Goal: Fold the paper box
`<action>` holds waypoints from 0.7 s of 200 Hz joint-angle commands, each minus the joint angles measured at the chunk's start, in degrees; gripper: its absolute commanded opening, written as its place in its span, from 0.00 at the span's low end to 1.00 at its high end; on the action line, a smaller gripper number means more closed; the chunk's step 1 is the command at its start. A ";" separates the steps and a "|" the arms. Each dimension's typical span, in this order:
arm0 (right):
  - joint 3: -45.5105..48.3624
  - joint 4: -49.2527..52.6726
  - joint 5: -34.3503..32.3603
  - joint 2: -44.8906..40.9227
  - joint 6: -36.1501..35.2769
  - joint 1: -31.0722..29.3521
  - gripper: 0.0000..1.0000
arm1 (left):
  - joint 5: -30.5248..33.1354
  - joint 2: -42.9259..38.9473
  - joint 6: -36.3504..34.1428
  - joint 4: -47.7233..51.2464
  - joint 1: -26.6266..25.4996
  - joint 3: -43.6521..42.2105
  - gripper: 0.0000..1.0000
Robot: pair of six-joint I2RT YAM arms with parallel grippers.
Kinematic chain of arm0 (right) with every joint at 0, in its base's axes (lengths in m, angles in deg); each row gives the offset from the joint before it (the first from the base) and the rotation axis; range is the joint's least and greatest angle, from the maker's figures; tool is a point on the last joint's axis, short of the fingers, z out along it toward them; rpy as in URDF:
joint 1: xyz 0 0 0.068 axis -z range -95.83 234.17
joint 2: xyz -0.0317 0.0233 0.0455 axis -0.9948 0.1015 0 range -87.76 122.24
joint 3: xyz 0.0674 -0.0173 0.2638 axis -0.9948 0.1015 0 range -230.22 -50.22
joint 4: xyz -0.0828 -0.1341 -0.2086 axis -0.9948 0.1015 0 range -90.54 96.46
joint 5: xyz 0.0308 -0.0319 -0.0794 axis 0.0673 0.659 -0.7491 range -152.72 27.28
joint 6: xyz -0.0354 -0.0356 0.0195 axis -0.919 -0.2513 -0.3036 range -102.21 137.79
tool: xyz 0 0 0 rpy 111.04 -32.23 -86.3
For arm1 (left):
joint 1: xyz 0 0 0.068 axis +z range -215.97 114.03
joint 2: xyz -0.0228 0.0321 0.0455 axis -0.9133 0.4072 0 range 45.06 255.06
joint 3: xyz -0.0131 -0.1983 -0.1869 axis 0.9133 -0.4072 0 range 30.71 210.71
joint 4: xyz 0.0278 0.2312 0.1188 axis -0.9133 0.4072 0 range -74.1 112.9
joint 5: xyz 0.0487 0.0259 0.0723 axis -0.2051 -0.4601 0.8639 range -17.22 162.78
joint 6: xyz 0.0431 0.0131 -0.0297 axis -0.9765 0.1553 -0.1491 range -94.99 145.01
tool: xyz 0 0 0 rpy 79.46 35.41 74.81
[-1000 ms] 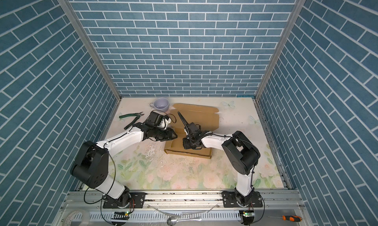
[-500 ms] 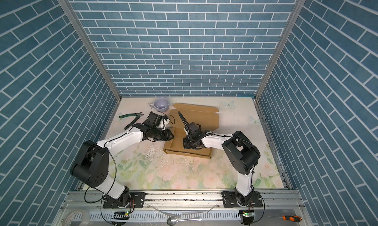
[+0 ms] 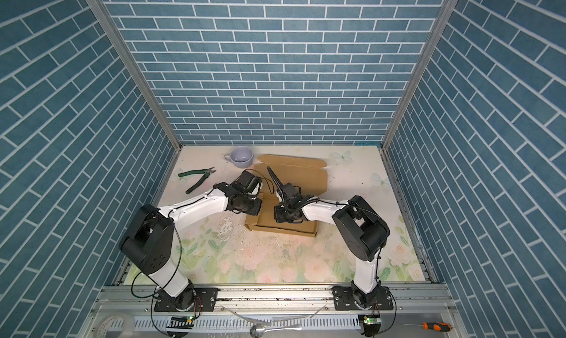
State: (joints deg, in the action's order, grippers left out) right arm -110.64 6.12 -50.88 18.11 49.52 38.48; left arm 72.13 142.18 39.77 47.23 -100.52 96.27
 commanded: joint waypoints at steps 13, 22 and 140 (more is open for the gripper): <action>2.15 1.20 0.72 1.76 1.85 0.09 0.32 | 11.95 2.04 -0.43 8.38 -0.77 1.74 0.34; 2.09 1.34 0.90 1.95 1.85 0.15 0.32 | 12.63 2.70 -0.60 8.71 -1.24 2.05 0.35; 2.20 1.30 0.92 1.80 1.85 0.32 0.32 | -12.47 2.61 4.37 -4.38 6.24 -5.08 0.43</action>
State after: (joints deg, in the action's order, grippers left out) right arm -110.36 4.98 -49.79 18.22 49.52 38.61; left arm 65.97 144.98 43.34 45.68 -94.68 92.40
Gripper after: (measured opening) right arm 0.317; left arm 0.478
